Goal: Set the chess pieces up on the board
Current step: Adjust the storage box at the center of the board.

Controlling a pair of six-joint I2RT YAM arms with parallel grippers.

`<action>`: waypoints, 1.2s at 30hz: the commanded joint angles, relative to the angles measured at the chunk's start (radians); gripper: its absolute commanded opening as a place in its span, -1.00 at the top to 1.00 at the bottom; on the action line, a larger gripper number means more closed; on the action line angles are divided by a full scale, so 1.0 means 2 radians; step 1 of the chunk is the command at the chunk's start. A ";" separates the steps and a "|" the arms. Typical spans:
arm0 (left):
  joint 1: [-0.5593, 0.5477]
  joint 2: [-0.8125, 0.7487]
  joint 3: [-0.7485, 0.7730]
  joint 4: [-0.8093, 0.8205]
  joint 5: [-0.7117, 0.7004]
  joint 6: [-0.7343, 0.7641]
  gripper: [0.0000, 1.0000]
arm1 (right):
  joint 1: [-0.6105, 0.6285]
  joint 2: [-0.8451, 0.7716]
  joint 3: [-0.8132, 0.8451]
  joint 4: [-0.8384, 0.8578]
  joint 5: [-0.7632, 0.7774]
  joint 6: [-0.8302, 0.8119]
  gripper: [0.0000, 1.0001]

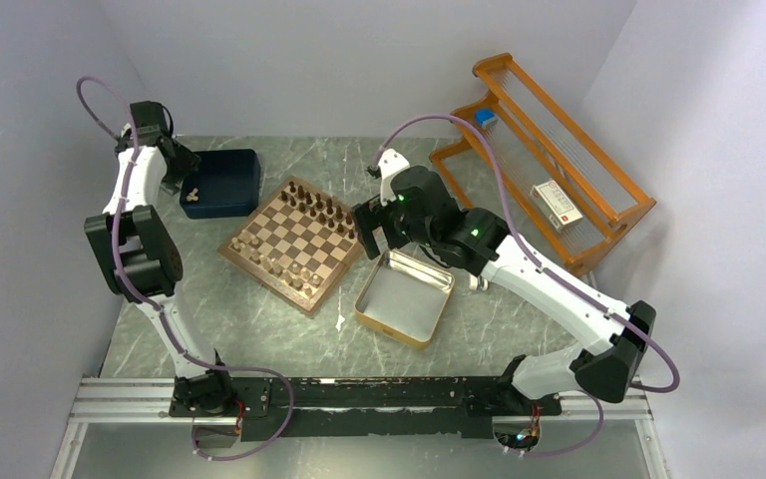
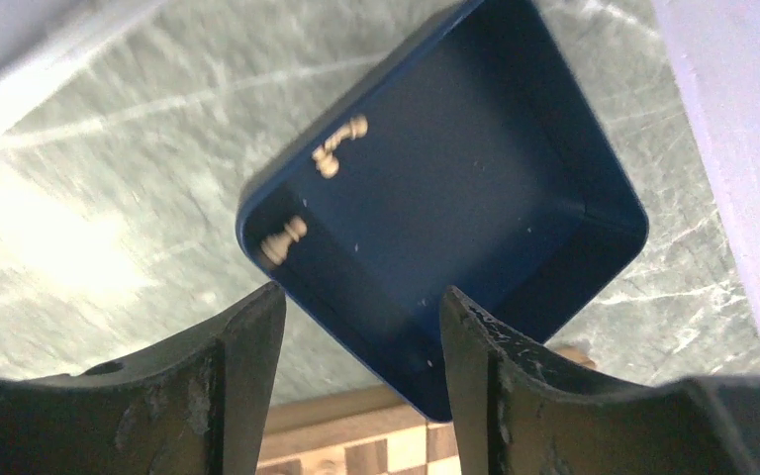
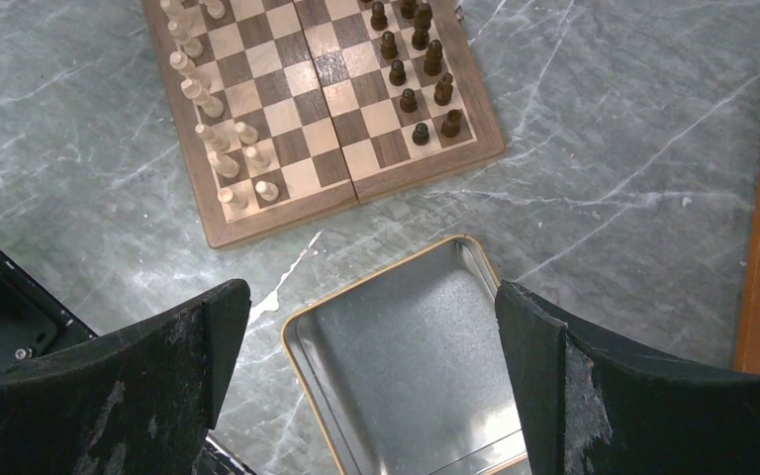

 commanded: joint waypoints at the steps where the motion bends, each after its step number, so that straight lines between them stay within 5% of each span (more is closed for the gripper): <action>1: 0.002 -0.004 -0.021 -0.042 0.033 -0.117 -0.31 | -0.002 -0.024 -0.008 0.006 0.003 0.009 -1.00; 6: -0.001 -0.006 -0.031 -0.061 0.019 -0.127 -0.47 | -0.002 -0.018 0.000 0.001 0.004 0.009 -1.00; 20: -0.022 0.020 -0.054 -0.066 0.008 -0.188 -0.25 | -0.002 -0.014 -0.003 0.015 0.004 0.017 -1.00; 30: -0.034 0.066 -0.029 -0.055 -0.024 -0.192 -0.02 | -0.002 -0.010 -0.003 0.018 0.005 0.013 -1.00; 36: -0.034 0.080 -0.011 -0.055 -0.048 -0.163 0.36 | -0.002 -0.008 -0.003 0.019 0.008 0.008 -1.00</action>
